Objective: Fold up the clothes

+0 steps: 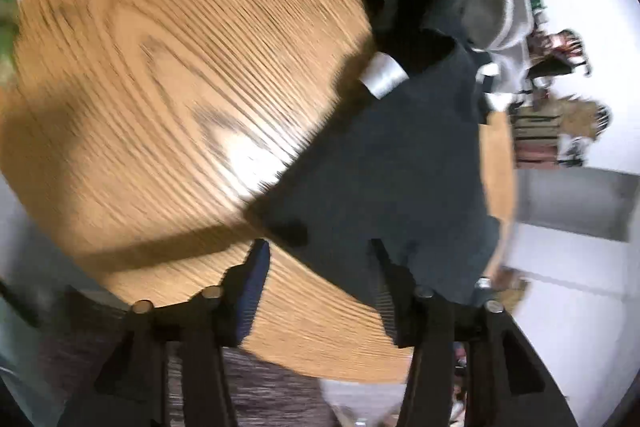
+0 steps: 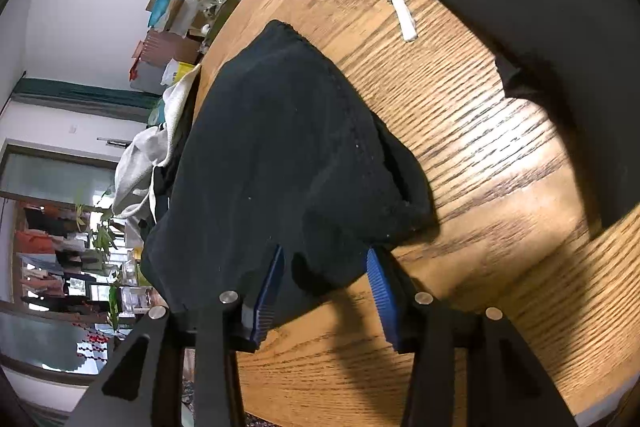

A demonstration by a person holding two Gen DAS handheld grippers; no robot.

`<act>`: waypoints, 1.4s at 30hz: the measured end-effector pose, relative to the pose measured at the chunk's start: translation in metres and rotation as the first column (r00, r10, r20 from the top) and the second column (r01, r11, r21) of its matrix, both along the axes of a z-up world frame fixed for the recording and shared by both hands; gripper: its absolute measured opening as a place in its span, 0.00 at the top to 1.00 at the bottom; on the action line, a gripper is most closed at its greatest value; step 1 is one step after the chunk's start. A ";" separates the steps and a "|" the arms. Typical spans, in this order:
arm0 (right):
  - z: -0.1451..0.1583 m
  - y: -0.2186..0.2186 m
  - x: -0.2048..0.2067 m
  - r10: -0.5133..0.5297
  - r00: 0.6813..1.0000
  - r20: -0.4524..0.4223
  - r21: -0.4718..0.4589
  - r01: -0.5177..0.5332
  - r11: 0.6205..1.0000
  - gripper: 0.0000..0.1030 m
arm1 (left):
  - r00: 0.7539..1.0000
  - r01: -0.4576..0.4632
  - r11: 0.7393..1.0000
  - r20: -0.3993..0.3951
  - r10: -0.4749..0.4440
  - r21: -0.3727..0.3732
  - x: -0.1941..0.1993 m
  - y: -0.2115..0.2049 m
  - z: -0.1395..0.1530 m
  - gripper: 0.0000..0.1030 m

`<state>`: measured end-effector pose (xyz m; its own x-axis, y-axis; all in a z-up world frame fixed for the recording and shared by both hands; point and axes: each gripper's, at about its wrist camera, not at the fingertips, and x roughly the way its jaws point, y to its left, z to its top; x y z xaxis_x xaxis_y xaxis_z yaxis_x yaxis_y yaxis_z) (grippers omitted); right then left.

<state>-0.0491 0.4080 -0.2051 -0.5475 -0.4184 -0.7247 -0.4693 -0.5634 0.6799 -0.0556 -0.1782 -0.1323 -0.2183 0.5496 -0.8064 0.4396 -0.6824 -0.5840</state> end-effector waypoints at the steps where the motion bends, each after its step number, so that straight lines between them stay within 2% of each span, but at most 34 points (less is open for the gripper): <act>1: 0.000 0.000 0.000 -0.007 1.000 0.001 -0.004 0.007 1.000 0.52 | 1.000 0.009 1.000 -0.005 -0.009 -0.027 -0.001 0.006 0.000 0.49; 6: -0.001 0.004 0.005 -0.059 0.998 0.007 -0.019 0.059 0.998 0.52 | 0.999 0.028 0.990 0.022 -0.026 -0.137 -0.005 0.026 -0.006 0.49; 10: 0.003 0.012 0.010 -0.094 0.995 0.021 0.048 0.093 0.994 0.51 | 0.999 0.031 0.980 0.027 -0.026 -0.194 -0.010 0.034 -0.011 0.49; 17: 0.012 0.013 0.002 -0.124 0.991 0.050 0.167 0.114 0.979 0.46 | 0.998 -0.040 0.945 0.035 0.055 -0.324 -0.009 0.046 -0.006 0.49; 18: 0.014 0.010 -0.001 -0.133 0.990 0.053 0.185 0.121 0.975 0.42 | 0.997 -0.054 0.937 0.034 0.069 -0.344 -0.010 0.048 -0.006 0.49; 22: 0.017 -0.006 -0.015 -0.148 0.986 0.076 0.267 0.123 0.956 0.38 | 0.998 -0.048 0.879 0.020 0.065 -0.475 -0.016 0.067 -0.003 0.49; 23: 0.018 -0.009 -0.018 -0.151 0.985 0.081 0.290 0.122 0.949 0.41 | 0.999 -0.030 0.862 0.009 0.040 -0.506 -0.017 0.074 -0.003 0.49; 24: 0.019 -0.013 -0.021 -0.154 0.984 0.085 0.312 0.121 0.942 0.55 | 1.000 -0.010 0.847 -0.010 0.005 -0.531 -0.017 0.079 -0.002 0.53; 25: 0.017 -0.013 -0.022 -0.158 0.984 0.078 0.305 0.128 0.944 0.64 | 0.999 0.009 0.832 -0.031 -0.031 -0.555 -0.017 0.085 -0.002 0.64; 26: 0.012 -0.010 -0.020 -0.151 0.987 0.062 0.249 0.131 0.960 0.88 | 0.997 0.032 0.831 -0.044 -0.068 -0.556 -0.016 0.088 -0.002 0.96; 28: 0.006 -0.005 -0.014 -0.145 0.989 0.027 0.145 0.139 0.980 0.92 | 0.996 0.041 0.880 -0.048 -0.073 -0.473 -0.012 0.081 -0.003 0.95; 29: 0.010 -0.002 -0.010 -0.144 0.990 0.001 0.128 0.143 0.981 0.92 | 0.993 0.035 0.903 -0.084 -0.078 -0.428 -0.008 0.076 0.011 0.95; 33: 0.086 0.000 0.013 -0.135 0.964 -0.227 0.162 0.174 0.971 0.92 | 0.958 0.021 0.972 -0.272 -0.087 -0.234 0.011 0.054 0.084 0.96; 36: 0.169 -0.012 0.045 -0.066 0.890 -0.452 0.207 0.177 0.962 0.92 | 0.910 0.035 0.980 -0.398 -0.112 -0.196 0.033 0.045 0.147 0.96; 37: 0.186 -0.017 0.054 -0.042 0.870 -0.491 0.224 0.173 0.959 0.92 | 0.894 0.043 0.982 -0.432 -0.119 -0.181 0.042 0.040 0.167 0.96; 40: 0.230 -0.028 0.080 0.018 0.814 -0.580 0.250 0.157 0.956 0.92 | 0.866 0.048 0.994 -0.492 -0.088 -0.094 0.050 0.029 0.191 0.96; 42: 0.244 -0.032 0.089 0.034 0.795 -0.606 0.251 0.150 0.956 0.92 | 0.848 0.052 0.998 -0.526 -0.062 -0.033 0.054 0.022 0.205 0.96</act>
<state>0.0401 0.3764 0.0386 -0.9240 -0.2080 -0.3208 -0.0584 -0.7525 0.6560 -0.0014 -0.1558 0.0728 -0.5817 0.5615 -0.5885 0.0294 -0.7085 -0.7051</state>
